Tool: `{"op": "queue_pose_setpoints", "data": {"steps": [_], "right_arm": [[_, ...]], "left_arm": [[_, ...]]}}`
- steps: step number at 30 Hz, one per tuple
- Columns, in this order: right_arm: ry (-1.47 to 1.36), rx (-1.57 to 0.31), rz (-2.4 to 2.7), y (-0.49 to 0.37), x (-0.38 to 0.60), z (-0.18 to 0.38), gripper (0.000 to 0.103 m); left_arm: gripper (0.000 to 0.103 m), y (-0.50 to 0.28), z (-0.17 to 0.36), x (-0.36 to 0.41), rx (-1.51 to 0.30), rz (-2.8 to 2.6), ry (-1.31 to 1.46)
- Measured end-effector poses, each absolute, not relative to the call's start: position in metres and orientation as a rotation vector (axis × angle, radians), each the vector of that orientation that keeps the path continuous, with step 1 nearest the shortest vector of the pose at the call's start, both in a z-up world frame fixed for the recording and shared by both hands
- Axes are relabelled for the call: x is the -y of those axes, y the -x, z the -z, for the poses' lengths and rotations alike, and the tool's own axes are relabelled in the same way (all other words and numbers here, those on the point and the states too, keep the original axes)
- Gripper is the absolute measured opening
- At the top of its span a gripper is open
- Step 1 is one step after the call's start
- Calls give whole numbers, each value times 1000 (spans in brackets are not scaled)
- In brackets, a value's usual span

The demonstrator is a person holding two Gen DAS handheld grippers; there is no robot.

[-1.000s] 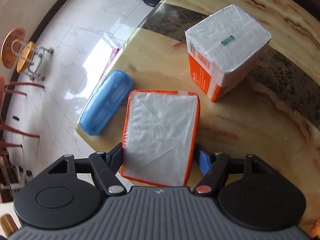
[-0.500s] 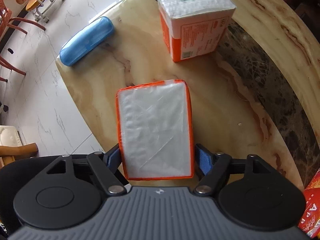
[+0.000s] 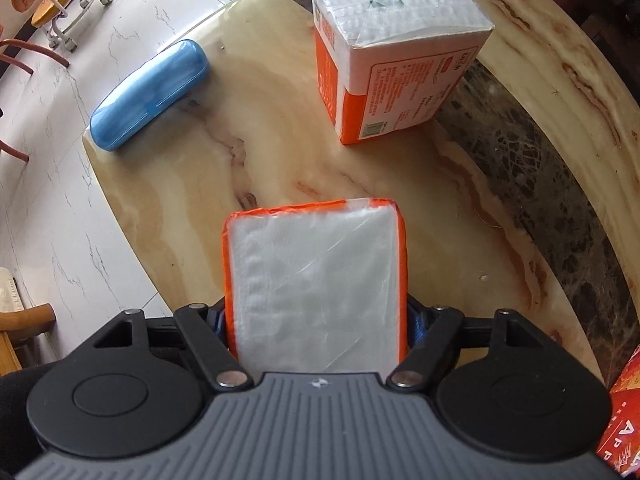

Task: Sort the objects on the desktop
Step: 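Lower the right gripper onto the orange-edged tissue pack and close on it, then lift the orange-edged tissue pack off the table with the right gripper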

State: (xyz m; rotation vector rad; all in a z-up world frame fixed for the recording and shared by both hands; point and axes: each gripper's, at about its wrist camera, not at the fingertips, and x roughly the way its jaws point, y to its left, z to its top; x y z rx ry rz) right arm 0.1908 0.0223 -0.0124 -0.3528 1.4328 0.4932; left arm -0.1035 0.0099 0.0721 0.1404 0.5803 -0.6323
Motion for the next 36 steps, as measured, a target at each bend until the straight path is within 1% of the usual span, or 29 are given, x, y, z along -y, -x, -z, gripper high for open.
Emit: {"op": "queue_pose_setpoints", "data": {"steps": [6, 11, 16, 28, 36], "right_arm": [[377, -1453, -480, -189, -25, 26, 77], [352, -1439, -471, -187, -23, 28, 78], [357, -1417, -464, -183, -21, 26, 76], [315, -1313, -505, -171, -6, 22, 76], [346, -1241, -521, -155, 2, 21, 76]], "left_arm": [[89, 101, -72, -13, -586, 624, -125], [89, 100, -72, -14, -588, 622, -123], [89, 100, -72, -14, -589, 620, -124], [89, 100, -73, -17, -589, 613, -107], [89, 95, -74, -19, -596, 612, -73]]}}
